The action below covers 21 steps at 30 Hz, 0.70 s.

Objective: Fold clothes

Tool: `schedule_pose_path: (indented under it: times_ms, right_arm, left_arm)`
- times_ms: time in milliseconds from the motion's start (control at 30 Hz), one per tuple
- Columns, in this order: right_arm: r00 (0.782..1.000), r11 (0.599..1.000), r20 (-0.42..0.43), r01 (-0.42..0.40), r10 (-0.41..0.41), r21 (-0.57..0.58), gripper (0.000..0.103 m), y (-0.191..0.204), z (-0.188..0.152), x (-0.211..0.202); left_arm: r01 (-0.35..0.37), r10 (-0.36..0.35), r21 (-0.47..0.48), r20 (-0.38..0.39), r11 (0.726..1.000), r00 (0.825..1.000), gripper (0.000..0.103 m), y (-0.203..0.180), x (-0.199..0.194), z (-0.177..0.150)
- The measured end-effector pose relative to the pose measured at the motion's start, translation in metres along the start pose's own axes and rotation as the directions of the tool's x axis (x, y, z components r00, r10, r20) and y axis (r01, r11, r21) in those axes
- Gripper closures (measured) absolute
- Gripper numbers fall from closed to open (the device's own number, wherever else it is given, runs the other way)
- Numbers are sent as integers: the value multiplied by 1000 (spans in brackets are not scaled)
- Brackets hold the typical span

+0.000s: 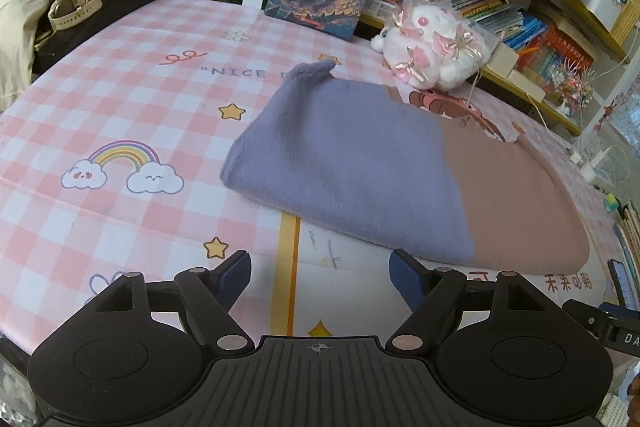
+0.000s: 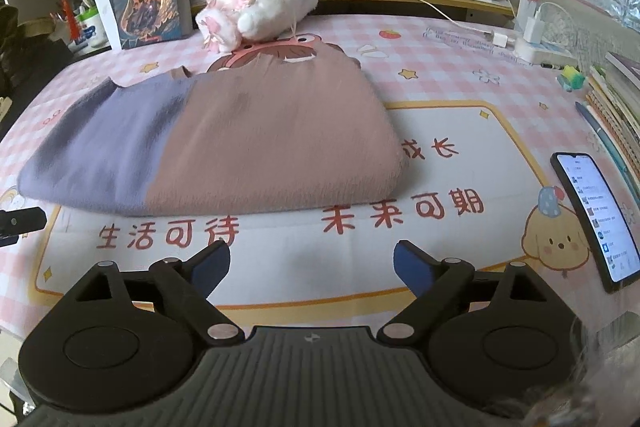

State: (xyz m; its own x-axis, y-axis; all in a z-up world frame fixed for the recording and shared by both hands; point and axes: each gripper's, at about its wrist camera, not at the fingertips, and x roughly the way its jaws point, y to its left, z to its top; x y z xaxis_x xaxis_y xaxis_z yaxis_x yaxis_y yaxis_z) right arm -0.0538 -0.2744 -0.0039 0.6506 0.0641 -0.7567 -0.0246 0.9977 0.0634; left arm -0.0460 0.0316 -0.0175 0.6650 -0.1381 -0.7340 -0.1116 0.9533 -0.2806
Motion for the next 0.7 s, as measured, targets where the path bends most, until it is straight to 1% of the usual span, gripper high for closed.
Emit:
schedule_pose_path:
  times_ms: [200, 367, 500, 700]
  right_arm:
    - [1000, 1000, -8, -5, 5, -9, 14, -2, 0, 0]
    - [1000, 999, -15, -22, 21, -32, 14, -6, 3, 4]
    - [999, 996, -10, -51, 50, -69, 14, -13, 10, 8]
    - [993, 982, -2, -119, 120, -149, 14, -31, 28, 16]
  left_arm:
    - [1, -1, -14, -7, 1000, 1000, 24, -4, 2, 0]
    - [-14, 13, -38, -6, 999, 1000, 23, -12, 6, 1]
    - [-41, 41, -80, -4, 996, 999, 23, -22, 9, -1]
    - [-94, 96, -159, 2, 983, 995, 23, -45, 13, -4]
